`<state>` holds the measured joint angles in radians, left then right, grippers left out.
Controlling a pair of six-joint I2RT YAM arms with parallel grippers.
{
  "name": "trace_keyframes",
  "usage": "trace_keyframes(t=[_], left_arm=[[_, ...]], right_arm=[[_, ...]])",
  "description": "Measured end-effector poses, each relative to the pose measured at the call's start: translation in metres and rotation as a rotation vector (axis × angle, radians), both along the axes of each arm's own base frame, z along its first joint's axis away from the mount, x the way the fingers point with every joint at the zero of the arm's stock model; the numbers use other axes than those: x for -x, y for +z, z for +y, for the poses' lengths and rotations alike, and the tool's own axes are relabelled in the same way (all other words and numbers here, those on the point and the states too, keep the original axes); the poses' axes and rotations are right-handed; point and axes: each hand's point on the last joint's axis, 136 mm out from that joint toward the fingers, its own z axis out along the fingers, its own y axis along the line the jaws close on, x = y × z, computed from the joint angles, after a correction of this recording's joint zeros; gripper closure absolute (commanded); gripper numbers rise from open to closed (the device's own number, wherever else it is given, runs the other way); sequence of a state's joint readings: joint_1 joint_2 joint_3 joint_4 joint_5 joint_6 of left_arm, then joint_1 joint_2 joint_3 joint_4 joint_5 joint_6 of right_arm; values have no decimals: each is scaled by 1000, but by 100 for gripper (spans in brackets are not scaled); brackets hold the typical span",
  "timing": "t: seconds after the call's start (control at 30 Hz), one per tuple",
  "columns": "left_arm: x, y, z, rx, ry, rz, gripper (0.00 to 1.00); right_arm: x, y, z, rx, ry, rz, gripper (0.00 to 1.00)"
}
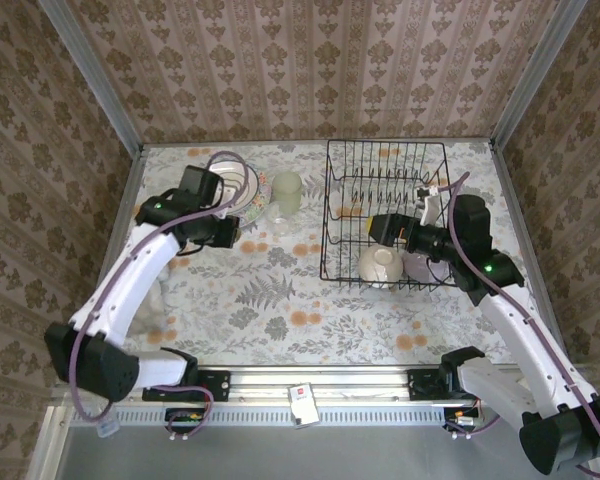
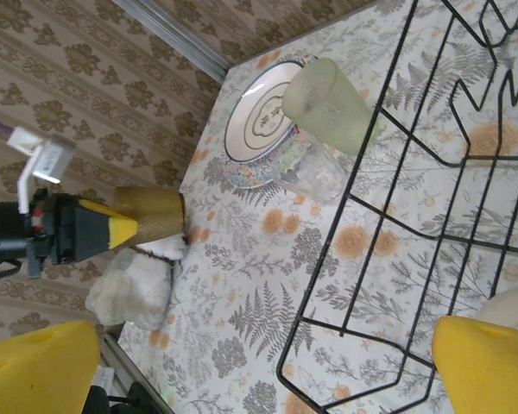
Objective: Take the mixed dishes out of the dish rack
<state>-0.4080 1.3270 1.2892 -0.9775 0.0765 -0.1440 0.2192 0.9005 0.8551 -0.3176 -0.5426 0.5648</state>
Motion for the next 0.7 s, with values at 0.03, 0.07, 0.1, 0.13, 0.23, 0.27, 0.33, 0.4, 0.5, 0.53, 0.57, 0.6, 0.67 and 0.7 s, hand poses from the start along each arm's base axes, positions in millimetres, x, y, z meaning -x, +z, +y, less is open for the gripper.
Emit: trace_keyframes(t=[0.03,0.07,0.1,0.13,0.23,0.27,0.33,0.4,0.5,0.53,0.57,0.6,0.67,0.7], left_arm=[[-3,-9,-1,-14,-2,28,100],[-5,-20,-2,-31,-4,59,100],[-8,-30,-3,-44,-5,88,100],[-9,-38,-3,-56,-5,112,100],[-16,-58,-5,-86,-6,168,100],[-20,-62,-7,-92,-6,179,100],[-28,-68,-11,-98,-9,191,100],[-36,-74,-17,-104,-14,198,100],[-47,-81,-25,-118,-23,196,100],[-49,-83,-26,-123,-24,197,100],[-52,-86,-28,-132,-28,200,100],[-54,-88,-30,-141,-30,202,100],[-61,-93,-33,-157,-31,204,100],[-64,-96,-33,-167,-29,206,100]], right_arm=[[1,-2,-1,7,-2,2,0],[2,-4,-2,12,-4,1,0],[4,-6,-2,16,-6,0,0],[5,-7,-3,17,-6,1,0],[11,-10,-4,25,-5,6,0],[12,-10,-5,26,-5,6,0],[16,-12,-6,34,-2,9,0],[19,-15,-7,43,0,13,0],[22,-20,-7,50,2,25,0],[23,-22,-8,52,2,28,0],[24,-23,-8,54,3,32,0],[26,-25,-8,57,4,36,0],[27,-25,-9,61,6,39,0],[27,-26,-9,64,7,38,0]])
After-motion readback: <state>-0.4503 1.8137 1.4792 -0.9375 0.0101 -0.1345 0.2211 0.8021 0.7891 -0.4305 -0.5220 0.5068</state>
